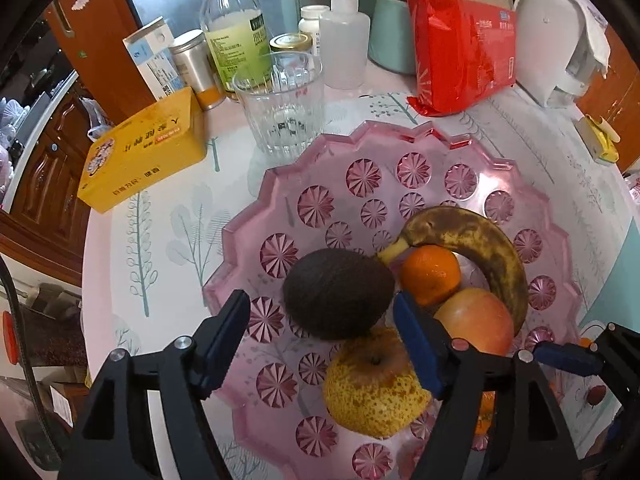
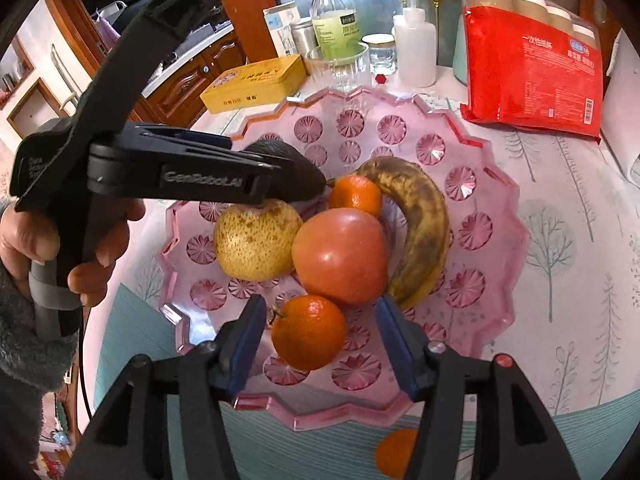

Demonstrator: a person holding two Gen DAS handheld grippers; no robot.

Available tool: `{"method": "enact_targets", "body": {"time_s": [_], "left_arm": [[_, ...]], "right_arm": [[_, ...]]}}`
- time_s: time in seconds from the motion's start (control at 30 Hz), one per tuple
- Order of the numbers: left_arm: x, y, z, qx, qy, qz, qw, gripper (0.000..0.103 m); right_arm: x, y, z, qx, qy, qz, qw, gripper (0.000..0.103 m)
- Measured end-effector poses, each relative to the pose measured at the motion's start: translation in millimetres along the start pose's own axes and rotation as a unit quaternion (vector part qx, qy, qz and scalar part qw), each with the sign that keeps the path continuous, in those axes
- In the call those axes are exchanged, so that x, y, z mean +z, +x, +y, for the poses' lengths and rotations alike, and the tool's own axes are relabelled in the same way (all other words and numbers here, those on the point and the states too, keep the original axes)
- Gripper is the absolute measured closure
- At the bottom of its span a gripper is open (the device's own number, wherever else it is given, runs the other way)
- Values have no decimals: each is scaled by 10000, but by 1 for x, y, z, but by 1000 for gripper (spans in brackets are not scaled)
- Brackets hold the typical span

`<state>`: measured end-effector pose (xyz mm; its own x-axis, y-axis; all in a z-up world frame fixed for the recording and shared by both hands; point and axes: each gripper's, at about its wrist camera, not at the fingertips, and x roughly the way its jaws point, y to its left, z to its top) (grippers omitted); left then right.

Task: Organize fruits
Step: 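Open both tools to release the fruit and withdraw from the bowl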

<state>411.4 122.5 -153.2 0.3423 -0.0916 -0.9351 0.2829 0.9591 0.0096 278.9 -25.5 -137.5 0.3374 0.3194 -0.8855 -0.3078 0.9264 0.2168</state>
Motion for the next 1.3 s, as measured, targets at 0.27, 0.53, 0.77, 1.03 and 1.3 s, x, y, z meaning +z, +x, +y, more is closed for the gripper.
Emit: {"method": "enact_targets", "body": {"time_s": [0.27, 0.53, 0.77, 1.03, 1.3], "left_arm": [[-18, -27, -2, 94, -16, -109, 9999, 30], [-40, -55, -11, 144, -45, -198, 9997, 27], [-59, -83, -17, 239, -69, -268, 9993, 18], [-79, -110, -23, 346, -139, -301, 9989, 17], [-94, -138, -29, 383, -269, -412, 9981, 13]], "right_arm": [[-7, -19, -1, -39, -13, -162, 9999, 45], [-9, -32, -4, -85, 112, -308, 9994, 45], [-12, -46, -5, -134, 163, -405, 9990, 45], [-19, -67, -7, -155, 251, -487, 9984, 45], [-27, -96, -10, -162, 290, -620, 9975, 45]]}}
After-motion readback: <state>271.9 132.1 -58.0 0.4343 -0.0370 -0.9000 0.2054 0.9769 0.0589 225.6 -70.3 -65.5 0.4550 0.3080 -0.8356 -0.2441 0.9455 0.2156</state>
